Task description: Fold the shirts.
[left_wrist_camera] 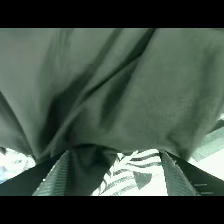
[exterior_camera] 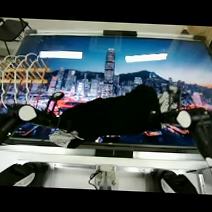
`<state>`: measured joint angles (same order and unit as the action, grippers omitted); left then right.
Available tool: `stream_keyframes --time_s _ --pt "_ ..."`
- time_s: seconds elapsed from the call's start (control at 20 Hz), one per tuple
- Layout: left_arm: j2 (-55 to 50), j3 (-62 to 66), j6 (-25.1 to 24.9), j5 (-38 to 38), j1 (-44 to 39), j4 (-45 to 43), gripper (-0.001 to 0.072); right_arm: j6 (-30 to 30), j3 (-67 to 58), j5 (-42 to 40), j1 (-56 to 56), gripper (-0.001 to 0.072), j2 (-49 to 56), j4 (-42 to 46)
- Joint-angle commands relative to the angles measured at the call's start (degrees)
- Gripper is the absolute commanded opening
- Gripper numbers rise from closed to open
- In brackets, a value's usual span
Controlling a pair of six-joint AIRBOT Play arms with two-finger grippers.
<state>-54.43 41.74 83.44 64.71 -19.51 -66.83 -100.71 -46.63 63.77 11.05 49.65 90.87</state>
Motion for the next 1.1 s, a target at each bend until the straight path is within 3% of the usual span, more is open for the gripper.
stream_keyframes --time_s 0.0,0.15,0.25,0.35,0.55,0.8,0.85,1.0,1.05 --pt "0.0 10.0 -0.9 5.7 2.0 -4.9 0.072 1.8 -15.1 -4.0 0.0 0.0622 2.3 0.6" --pt "-2.7 18.7 -0.9 -0.8 4.1 -4.9 0.0719 6.1 -28.4 -4.4 0.0 0.0622 13.8 -7.5" --pt "-8.6 20.7 -1.2 -2.4 3.2 2.7 0.072 7.1 -32.0 -1.3 0.0 0.0622 22.6 -14.7" --pt "-15.8 20.7 -6.0 -4.7 -0.1 11.7 0.072 9.4 -32.6 7.0 0.0 0.0623 29.9 -18.4" --pt "-29.8 21.0 -12.3 -10.2 -9.0 16.5 0.072 14.8 -32.6 21.5 0.0 0.0628 36.5 -18.1" --pt "-39.2 25.5 -12.3 -12.6 -12.5 16.5 0.0712 15.5 -30.3 22.2 0.2 0.0629 37.0 -14.1" --pt "-40.0 26.4 -12.3 -13.6 -12.4 16.5 0.0586 15.8 -28.8 22.1 0.4 0.0629 37.2 -14.3" --pt "-40.6 28.5 -12.3 -12.5 -11.1 16.5 0.0063 17.4 -25.4 21.3 1.5 0.0629 38.1 -14.4" --pt "-40.4 29.5 -12.3 -9.7 -10.2 16.5 0.0057 18.0 -24.8 20.6 1.7 0.0629 38.3 -14.3"
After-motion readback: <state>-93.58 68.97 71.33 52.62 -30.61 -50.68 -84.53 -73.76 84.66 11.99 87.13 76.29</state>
